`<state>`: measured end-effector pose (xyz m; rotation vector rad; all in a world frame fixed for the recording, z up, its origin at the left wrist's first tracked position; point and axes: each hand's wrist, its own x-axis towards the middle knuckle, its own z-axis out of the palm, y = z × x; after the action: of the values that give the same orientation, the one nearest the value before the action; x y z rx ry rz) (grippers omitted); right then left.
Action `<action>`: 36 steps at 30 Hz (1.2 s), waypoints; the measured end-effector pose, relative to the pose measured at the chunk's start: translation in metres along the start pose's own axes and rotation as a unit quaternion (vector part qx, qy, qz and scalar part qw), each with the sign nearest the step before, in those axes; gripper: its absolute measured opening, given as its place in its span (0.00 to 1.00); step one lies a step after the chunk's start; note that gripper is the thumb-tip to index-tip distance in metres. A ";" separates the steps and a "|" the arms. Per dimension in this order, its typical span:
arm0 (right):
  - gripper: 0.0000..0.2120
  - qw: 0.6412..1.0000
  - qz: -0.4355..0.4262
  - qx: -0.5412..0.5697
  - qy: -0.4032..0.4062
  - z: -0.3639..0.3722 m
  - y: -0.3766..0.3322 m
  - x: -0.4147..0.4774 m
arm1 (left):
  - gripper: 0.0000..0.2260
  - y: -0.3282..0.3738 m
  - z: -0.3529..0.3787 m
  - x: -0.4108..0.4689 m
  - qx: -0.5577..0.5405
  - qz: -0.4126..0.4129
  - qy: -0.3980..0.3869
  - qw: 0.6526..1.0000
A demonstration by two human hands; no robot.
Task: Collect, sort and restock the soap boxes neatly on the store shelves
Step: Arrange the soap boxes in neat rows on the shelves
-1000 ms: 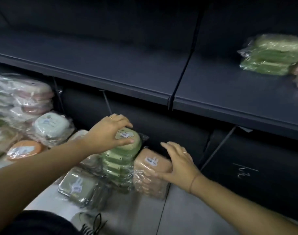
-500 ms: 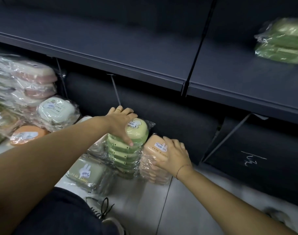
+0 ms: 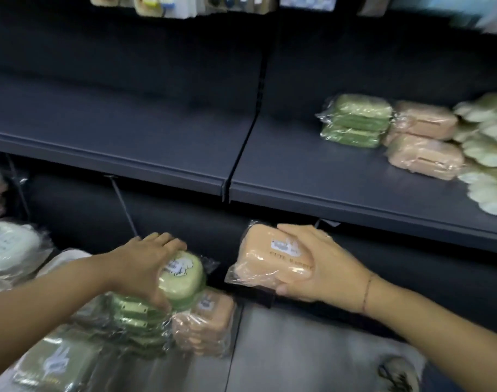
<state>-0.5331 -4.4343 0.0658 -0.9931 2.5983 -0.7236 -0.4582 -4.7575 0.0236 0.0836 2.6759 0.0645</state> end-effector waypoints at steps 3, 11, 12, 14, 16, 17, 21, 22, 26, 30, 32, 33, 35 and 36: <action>0.47 0.999 0.001 0.027 0.039 -0.070 0.016 -0.018 | 0.50 0.035 -0.034 -0.023 -0.062 0.078 0.020 0.995; 0.51 0.951 0.106 -0.123 0.265 -0.213 0.134 0.016 | 0.47 0.125 -0.139 0.018 -0.165 0.172 0.251 0.938; 0.49 0.944 0.125 -0.151 0.264 -0.223 0.149 0.025 | 0.47 0.137 -0.149 0.034 -0.161 0.174 0.268 0.934; 0.46 0.939 0.152 -0.178 0.253 -0.236 0.169 0.041 | 0.48 0.160 -0.166 0.065 -0.152 0.171 0.292 0.929; 0.45 0.938 0.165 -0.193 0.236 -0.244 0.179 0.052 | 0.49 0.179 -0.175 0.092 -0.148 0.163 0.298 0.929; 0.44 0.937 0.170 -0.204 0.226 -0.246 0.184 0.056 | 0.49 0.186 -0.177 0.104 -0.149 0.158 0.296 0.930; 0.38 0.927 0.193 -0.256 0.194 -0.246 0.196 0.063 | 0.51 0.200 -0.174 0.136 -0.142 0.146 0.290 0.935; 0.37 0.925 0.197 -0.259 0.196 -0.245 0.200 0.062 | 0.50 0.200 -0.172 0.142 -0.145 0.143 0.290 0.935; 0.35 0.931 0.177 -0.234 0.216 -0.237 0.214 0.060 | 0.42 0.198 -0.159 0.154 -0.204 0.143 0.299 0.921; 0.37 0.947 0.146 -0.208 0.196 -0.236 0.215 0.059 | 0.42 0.188 -0.151 0.153 -0.247 0.156 0.307 0.906; 0.39 0.944 0.168 -0.213 0.189 -0.236 0.210 0.057 | 0.48 0.179 -0.149 0.149 -0.235 0.148 0.292 0.915; 0.41 0.939 0.180 -0.221 0.191 -0.234 0.203 0.057 | 0.52 0.172 -0.147 0.147 -0.221 0.135 0.280 0.924; 0.43 0.940 0.159 -0.216 0.213 -0.220 0.178 0.055 | 0.55 0.150 -0.143 0.143 -0.182 0.099 0.250 0.946; 0.43 0.949 0.114 -0.195 0.219 -0.209 0.159 0.054 | 0.56 0.138 -0.140 0.140 -0.158 0.078 0.231 0.957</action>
<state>-0.7450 -4.2945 0.1517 -0.6571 3.2672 -0.4138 -0.6395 -4.6147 0.0948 0.2000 3.0740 0.6310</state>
